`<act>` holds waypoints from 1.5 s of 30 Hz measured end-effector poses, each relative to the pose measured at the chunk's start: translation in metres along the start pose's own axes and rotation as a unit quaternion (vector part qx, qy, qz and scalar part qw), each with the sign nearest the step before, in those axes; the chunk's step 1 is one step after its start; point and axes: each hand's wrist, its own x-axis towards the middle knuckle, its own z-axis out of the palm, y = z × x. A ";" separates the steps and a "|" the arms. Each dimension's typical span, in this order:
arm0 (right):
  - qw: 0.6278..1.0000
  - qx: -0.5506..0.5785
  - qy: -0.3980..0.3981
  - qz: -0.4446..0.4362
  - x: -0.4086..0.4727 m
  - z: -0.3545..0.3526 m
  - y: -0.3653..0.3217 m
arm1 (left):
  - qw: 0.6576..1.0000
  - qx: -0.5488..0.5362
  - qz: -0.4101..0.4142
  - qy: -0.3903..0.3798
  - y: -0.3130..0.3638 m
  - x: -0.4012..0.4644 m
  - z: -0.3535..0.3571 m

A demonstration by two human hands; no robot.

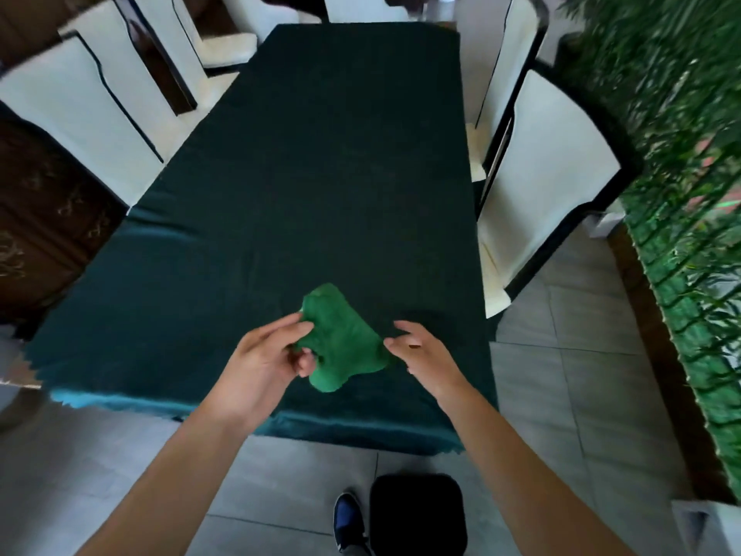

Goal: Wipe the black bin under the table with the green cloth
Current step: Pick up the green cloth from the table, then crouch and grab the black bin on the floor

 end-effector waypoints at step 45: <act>0.841 0.475 -0.107 0.235 -0.376 0.079 0.324 | 0.959 0.025 -0.281 0.026 -0.298 -0.411 0.091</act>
